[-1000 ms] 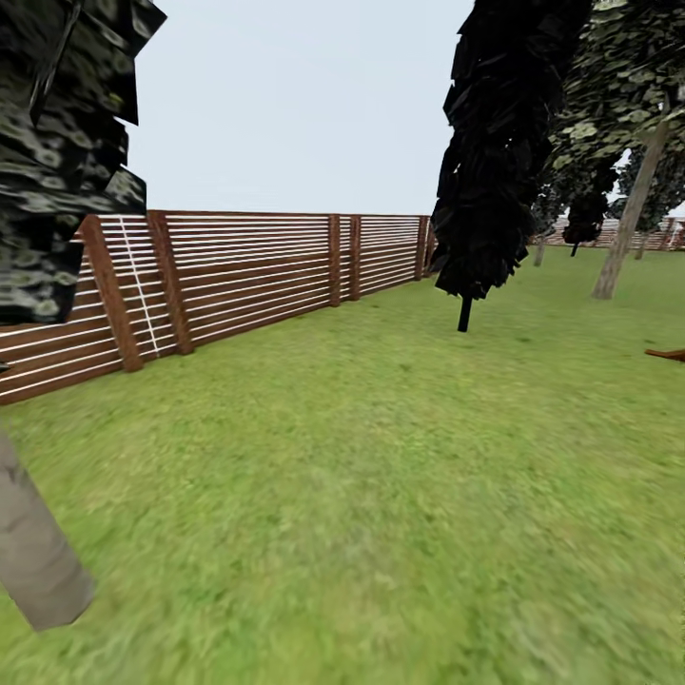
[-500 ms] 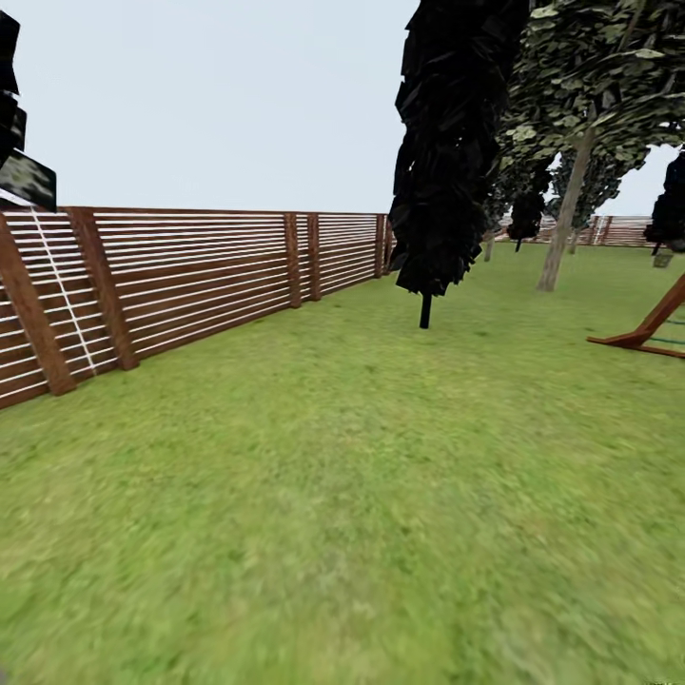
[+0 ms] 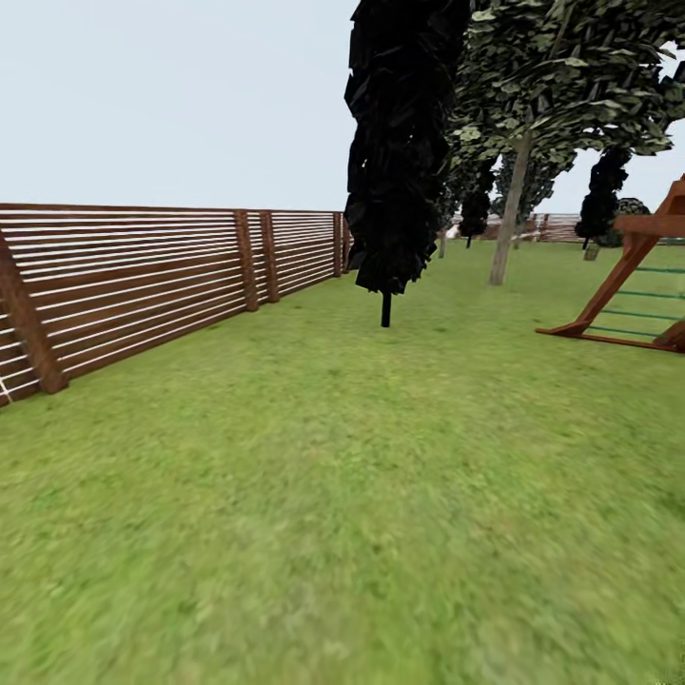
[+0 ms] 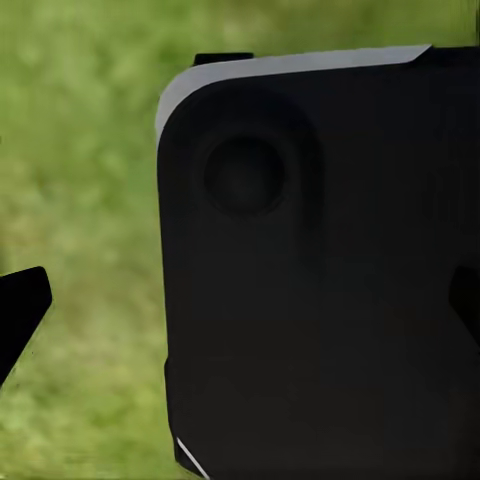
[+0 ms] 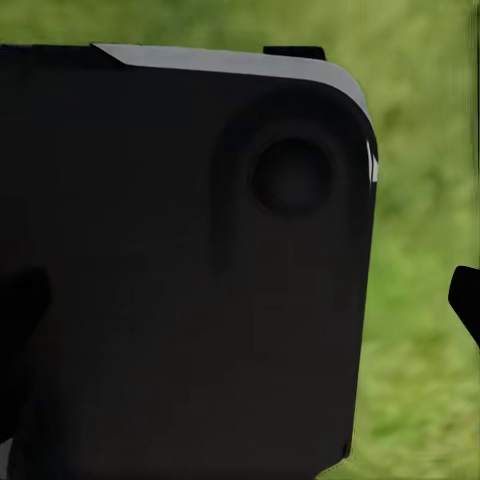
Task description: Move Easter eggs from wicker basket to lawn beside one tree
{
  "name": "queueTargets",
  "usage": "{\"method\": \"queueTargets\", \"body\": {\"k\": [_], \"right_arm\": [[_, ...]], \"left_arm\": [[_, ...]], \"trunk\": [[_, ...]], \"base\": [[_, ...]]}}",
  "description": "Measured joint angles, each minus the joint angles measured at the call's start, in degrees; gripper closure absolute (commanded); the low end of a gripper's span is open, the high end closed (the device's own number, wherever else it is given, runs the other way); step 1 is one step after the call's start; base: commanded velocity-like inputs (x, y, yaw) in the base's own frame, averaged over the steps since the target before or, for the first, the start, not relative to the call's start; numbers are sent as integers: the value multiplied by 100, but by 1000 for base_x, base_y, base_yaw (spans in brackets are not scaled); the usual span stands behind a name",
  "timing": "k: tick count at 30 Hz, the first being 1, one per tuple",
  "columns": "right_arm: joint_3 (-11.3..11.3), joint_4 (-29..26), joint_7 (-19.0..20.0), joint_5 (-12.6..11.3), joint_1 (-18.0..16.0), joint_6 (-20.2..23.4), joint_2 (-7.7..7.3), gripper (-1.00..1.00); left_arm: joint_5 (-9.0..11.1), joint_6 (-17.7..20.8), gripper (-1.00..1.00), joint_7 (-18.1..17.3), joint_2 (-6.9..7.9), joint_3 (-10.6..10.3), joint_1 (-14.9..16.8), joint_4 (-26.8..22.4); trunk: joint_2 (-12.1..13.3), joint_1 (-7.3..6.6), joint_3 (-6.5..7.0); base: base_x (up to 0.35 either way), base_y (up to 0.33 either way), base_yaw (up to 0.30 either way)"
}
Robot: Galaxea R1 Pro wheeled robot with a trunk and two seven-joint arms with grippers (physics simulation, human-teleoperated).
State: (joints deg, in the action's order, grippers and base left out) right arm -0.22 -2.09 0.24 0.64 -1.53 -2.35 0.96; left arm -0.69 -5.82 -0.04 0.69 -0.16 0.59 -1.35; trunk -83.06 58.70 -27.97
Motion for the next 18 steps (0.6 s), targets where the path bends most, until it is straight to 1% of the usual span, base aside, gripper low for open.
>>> {"method": "queueTargets", "body": {"k": [18], "right_arm": [[1, 0, 0, 0, 0, 0, 0, -100]], "left_arm": [[-3, -5, -100, -1, -7, 0, 0, -4]], "trunk": [[0, 0, -40]], "base": [[336, 0, -273]]}}
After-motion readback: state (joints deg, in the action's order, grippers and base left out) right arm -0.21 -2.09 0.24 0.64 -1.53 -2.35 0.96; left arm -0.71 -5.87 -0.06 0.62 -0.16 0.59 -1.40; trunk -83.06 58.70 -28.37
